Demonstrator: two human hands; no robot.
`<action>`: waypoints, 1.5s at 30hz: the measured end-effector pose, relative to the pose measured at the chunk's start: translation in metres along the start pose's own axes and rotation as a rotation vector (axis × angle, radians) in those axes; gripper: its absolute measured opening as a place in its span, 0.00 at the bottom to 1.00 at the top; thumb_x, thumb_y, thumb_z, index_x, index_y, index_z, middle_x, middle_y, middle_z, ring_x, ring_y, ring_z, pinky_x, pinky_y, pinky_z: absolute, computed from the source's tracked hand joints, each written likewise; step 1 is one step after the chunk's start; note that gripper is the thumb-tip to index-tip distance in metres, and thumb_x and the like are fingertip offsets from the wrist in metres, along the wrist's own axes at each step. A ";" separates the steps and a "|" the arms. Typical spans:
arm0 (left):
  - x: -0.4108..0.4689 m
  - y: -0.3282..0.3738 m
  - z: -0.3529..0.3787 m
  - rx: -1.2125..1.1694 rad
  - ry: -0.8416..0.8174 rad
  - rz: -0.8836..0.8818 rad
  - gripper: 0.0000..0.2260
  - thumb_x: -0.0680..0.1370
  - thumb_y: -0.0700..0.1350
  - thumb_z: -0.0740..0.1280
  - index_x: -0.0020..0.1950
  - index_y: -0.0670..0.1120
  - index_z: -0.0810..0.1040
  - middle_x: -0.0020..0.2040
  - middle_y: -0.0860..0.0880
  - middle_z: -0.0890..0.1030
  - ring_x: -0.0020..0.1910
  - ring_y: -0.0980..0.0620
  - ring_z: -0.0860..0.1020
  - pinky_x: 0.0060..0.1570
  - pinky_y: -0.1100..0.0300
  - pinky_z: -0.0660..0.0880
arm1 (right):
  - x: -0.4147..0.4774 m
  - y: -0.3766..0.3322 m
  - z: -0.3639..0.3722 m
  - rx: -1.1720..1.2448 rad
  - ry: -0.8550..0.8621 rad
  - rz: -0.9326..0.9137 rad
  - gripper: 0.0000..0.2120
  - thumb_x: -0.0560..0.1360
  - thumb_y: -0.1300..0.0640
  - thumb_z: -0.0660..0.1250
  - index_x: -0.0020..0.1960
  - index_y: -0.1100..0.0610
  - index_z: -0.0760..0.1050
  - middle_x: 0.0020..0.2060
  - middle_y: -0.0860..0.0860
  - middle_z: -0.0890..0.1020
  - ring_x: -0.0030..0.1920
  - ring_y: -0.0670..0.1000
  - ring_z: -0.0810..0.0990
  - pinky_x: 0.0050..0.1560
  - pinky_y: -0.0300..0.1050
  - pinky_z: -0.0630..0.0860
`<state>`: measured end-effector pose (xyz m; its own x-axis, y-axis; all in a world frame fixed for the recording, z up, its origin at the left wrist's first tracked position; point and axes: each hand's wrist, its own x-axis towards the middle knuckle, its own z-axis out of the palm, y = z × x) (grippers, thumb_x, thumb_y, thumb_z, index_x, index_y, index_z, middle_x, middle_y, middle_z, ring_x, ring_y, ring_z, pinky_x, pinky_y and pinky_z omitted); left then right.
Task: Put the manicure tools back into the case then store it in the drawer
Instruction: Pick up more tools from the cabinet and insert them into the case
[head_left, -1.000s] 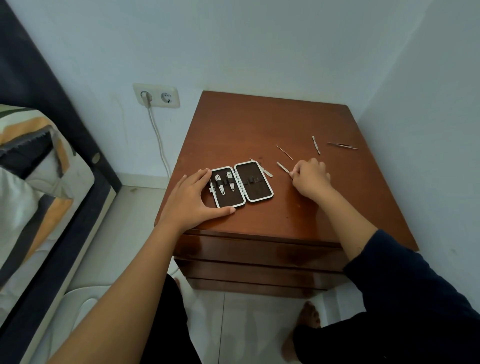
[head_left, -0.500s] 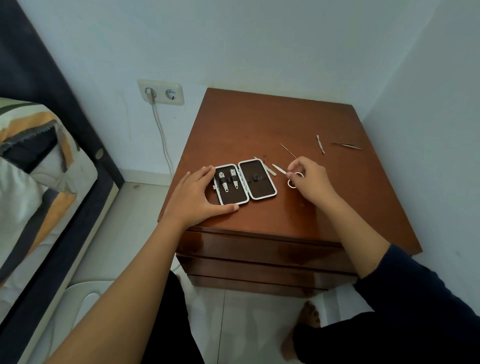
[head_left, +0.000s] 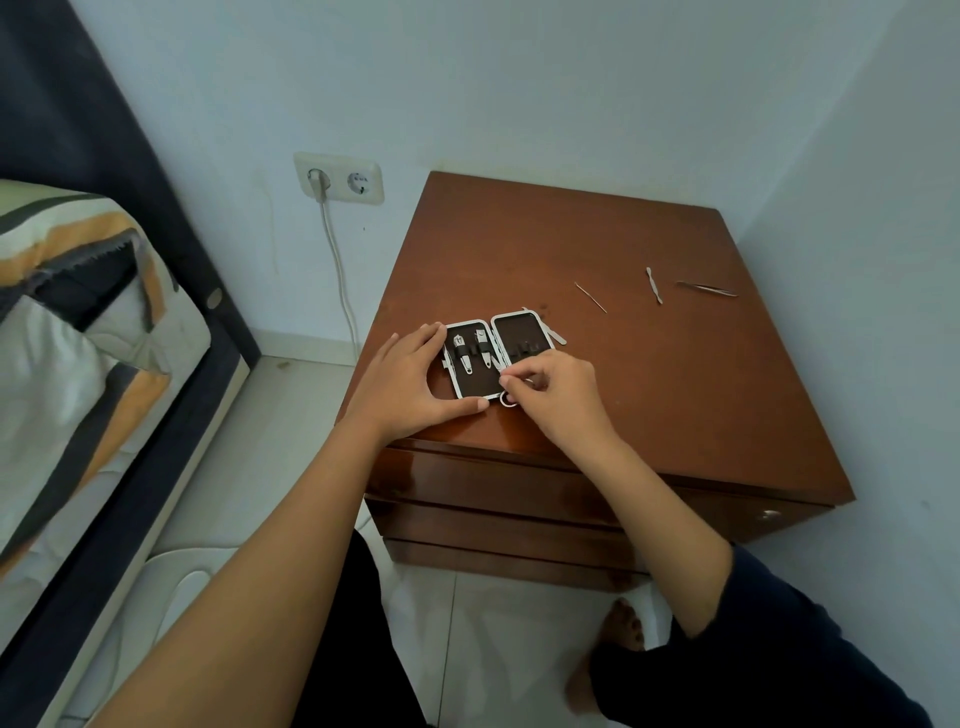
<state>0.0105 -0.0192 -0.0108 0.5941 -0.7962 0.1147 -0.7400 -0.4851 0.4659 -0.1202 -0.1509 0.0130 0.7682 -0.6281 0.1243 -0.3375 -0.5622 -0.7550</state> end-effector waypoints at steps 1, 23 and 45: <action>0.000 0.000 0.000 0.008 -0.002 0.004 0.47 0.66 0.71 0.66 0.76 0.46 0.56 0.76 0.51 0.58 0.75 0.55 0.55 0.72 0.56 0.45 | -0.001 -0.001 0.000 0.003 -0.002 -0.003 0.04 0.71 0.59 0.70 0.43 0.57 0.84 0.35 0.51 0.81 0.32 0.44 0.75 0.35 0.26 0.69; 0.005 -0.011 0.000 0.086 -0.117 0.044 0.48 0.65 0.73 0.55 0.77 0.46 0.50 0.78 0.50 0.53 0.76 0.55 0.48 0.72 0.58 0.40 | 0.006 -0.007 0.008 -0.096 -0.108 -0.049 0.09 0.73 0.58 0.68 0.51 0.58 0.83 0.45 0.56 0.83 0.48 0.52 0.79 0.48 0.41 0.71; 0.006 -0.011 0.001 0.162 -0.178 0.057 0.49 0.64 0.75 0.48 0.77 0.46 0.46 0.78 0.49 0.49 0.76 0.54 0.45 0.72 0.56 0.38 | -0.019 0.013 0.013 -0.508 -0.070 -0.435 0.15 0.77 0.52 0.58 0.59 0.53 0.77 0.55 0.47 0.80 0.59 0.50 0.75 0.53 0.48 0.71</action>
<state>0.0223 -0.0192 -0.0163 0.4956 -0.8682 -0.0268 -0.8200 -0.4778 0.3151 -0.1326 -0.1391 -0.0073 0.9199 -0.2598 0.2937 -0.1897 -0.9504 -0.2465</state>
